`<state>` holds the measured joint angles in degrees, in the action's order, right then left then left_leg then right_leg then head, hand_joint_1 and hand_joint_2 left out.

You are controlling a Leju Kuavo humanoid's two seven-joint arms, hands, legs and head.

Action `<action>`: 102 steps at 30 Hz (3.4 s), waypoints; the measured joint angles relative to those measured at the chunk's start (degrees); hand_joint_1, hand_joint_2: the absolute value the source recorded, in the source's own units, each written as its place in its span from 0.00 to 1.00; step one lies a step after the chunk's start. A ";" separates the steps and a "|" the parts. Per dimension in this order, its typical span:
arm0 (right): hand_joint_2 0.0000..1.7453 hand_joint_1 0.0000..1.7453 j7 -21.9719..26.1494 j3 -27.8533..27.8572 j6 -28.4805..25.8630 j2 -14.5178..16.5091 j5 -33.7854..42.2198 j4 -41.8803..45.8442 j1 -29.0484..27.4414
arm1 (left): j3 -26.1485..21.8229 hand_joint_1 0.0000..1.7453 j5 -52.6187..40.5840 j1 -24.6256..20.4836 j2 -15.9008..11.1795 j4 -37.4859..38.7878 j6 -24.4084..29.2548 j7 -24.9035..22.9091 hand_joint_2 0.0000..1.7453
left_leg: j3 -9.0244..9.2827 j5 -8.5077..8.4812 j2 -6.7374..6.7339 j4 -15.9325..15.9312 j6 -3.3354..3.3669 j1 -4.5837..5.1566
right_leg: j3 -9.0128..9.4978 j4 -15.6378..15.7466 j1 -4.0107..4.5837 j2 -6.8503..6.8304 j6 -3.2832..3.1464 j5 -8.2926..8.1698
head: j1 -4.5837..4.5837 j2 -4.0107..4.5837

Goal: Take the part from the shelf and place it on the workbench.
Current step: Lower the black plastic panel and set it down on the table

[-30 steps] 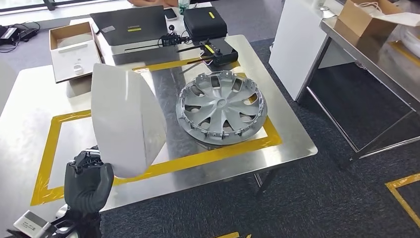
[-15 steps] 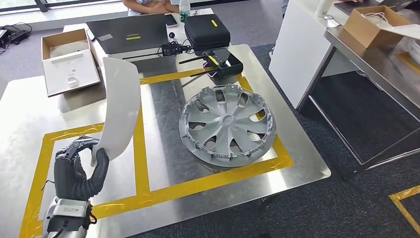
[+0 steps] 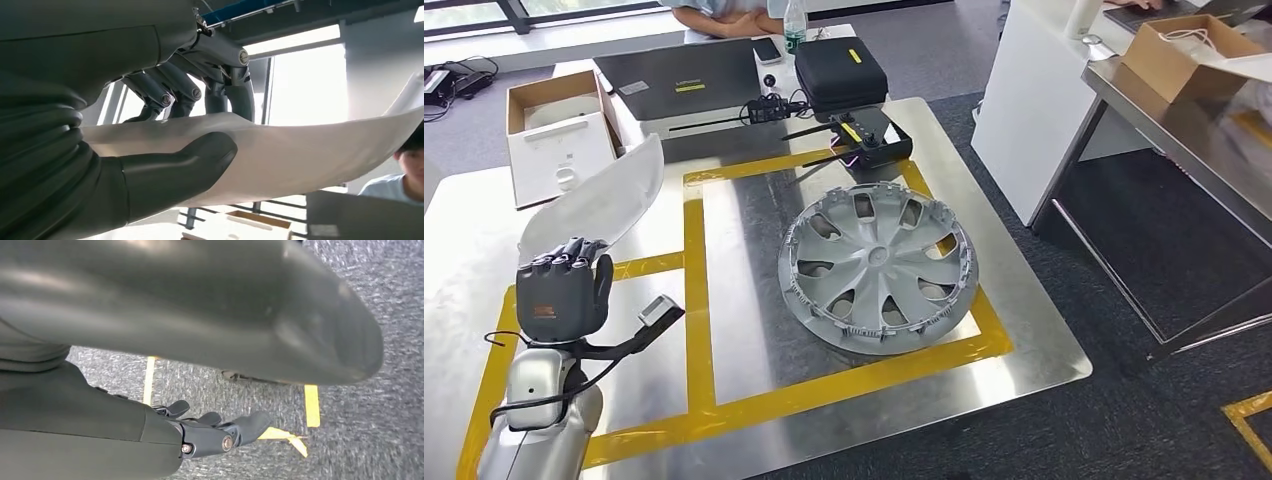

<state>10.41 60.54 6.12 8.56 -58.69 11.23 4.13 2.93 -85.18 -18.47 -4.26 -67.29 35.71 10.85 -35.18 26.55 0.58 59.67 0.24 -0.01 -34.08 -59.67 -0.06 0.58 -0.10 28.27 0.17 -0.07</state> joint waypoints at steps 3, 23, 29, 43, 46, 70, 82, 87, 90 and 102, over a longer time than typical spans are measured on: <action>0.00 0.00 0.11 0.02 0.10 0.27 -0.04 0.00 -0.04 | -0.43 1.00 -2.58 -2.01 -3.00 5.17 -0.05 -2.73 1.00 | 0.37 -0.15 -0.15 -0.50 -0.42 -0.01 | 0.02 -0.01 0.03 0.25 -0.39 0.03 | 0.02 0.00; 0.00 0.00 0.07 0.87 0.28 1.10 -0.59 0.00 0.02 | -1.10 1.00 -2.80 -3.76 -4.71 12.70 0.95 -0.50 1.00 | 0.59 -0.16 -0.15 -0.81 -1.13 -0.05 | 0.28 0.14 -0.03 0.24 -0.64 0.16 | -0.02 0.00; 0.00 0.00 0.19 0.96 0.33 1.10 -0.52 0.00 0.02 | -0.01 0.00 -2.90 -3.76 -4.00 12.91 2.27 -2.13 1.00 | 0.59 -0.15 -0.15 -0.75 -1.11 -0.03 | 0.32 0.16 -0.03 0.25 -0.61 0.15 | -0.02 0.00; 0.00 0.00 0.47 1.01 0.16 1.11 -0.91 0.00 0.05 | 1.46 0.00 -2.73 -4.61 -2.04 12.33 1.54 -1.35 0.00 | 0.66 -0.14 -0.15 -0.74 -1.10 0.00 | 0.40 0.16 -0.03 0.25 -0.60 0.14 | -0.02 0.00; 0.00 0.00 0.53 1.01 0.34 1.11 -1.05 0.00 0.07 | 1.46 0.00 -2.71 -4.60 -2.02 12.15 1.42 -1.15 0.00 | 0.67 -0.14 -0.14 -0.74 -1.10 0.00 | 0.41 0.16 -0.02 0.24 -0.60 0.14 | -0.02 0.00; 0.00 0.00 1.23 1.36 0.52 1.32 -0.21 -0.02 0.35 | 1.55 0.00 -2.84 -5.48 -0.53 10.78 -0.57 0.65 0.00 | -0.70 -2.74 -0.88 -1.68 -2.30 -2.85 | 2.04 -1.37 -2.49 -0.10 3.82 1.69 | -0.41 0.00; 0.00 0.00 1.08 1.80 0.30 1.32 0.11 -0.02 0.50 | 1.68 0.00 -2.84 -4.32 -0.85 10.67 -1.23 -0.28 0.00 | -4.70 7.17 -0.68 14.49 -3.49 -1.92 | -2.79 -0.87 -1.05 0.01 -1.04 -2.08 | -0.37 0.00; 0.00 0.00 0.95 2.01 0.25 1.35 0.10 -0.02 0.52 | 1.69 0.00 -2.84 -4.21 -0.83 9.68 -1.30 -0.51 0.00 | 5.55 4.51 -0.50 -0.23 -1.99 -0.68 | -4.01 -0.61 -0.77 -0.01 0.19 -4.09 | -0.46 0.00; 0.00 0.00 0.87 2.25 0.20 1.33 0.08 -0.02 0.49 | 1.71 0.00 -2.83 -4.14 -0.69 9.58 -1.36 -0.56 0.00 | 4.83 3.34 -0.48 -0.67 -0.86 -0.61 | -4.25 -0.44 -0.85 -0.04 1.31 -4.43 | -0.48 0.00; 0.00 0.00 0.40 2.36 0.16 0.84 -0.28 0.11 0.72 | 1.70 0.00 -2.82 -2.50 -0.20 8.74 -1.40 -1.08 0.00 | -0.85 -2.06 -1.23 -0.63 0.38 0.12 | 4.27 0.96 1.05 -0.53 -1.07 1.88 | -1.08 0.00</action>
<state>10.81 62.90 6.28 9.40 -58.96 11.35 4.85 4.63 -88.00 -20.97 -4.46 -58.55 34.31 9.77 -36.03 24.50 -0.65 59.05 0.62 0.10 -29.81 -58.71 1.00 0.05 -1.17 30.15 -0.91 -0.07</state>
